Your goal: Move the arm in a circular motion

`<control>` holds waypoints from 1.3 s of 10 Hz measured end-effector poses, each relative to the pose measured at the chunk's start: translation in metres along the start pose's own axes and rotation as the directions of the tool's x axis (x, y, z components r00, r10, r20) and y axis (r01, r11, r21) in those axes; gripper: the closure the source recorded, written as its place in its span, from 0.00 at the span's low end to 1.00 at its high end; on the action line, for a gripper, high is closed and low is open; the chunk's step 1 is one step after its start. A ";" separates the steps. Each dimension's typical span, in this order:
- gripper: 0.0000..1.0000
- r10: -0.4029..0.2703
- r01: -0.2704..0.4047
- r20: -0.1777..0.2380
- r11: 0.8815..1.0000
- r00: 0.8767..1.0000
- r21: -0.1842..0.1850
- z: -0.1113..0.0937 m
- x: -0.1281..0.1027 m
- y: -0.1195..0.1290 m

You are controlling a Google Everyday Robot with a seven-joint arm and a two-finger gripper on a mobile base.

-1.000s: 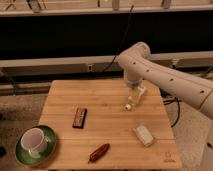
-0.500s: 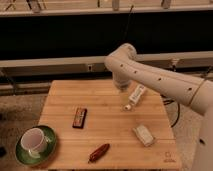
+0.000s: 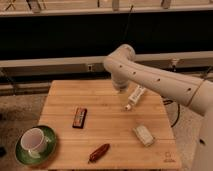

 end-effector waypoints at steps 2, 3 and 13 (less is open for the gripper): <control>0.20 -0.011 0.011 0.004 1.000 1.000 -0.002 -0.002 -0.020 -0.003; 0.20 -0.017 0.017 0.007 1.000 1.000 -0.005 -0.001 -0.024 -0.001; 0.20 -0.085 0.085 0.029 0.996 0.996 -0.003 0.001 -0.075 -0.003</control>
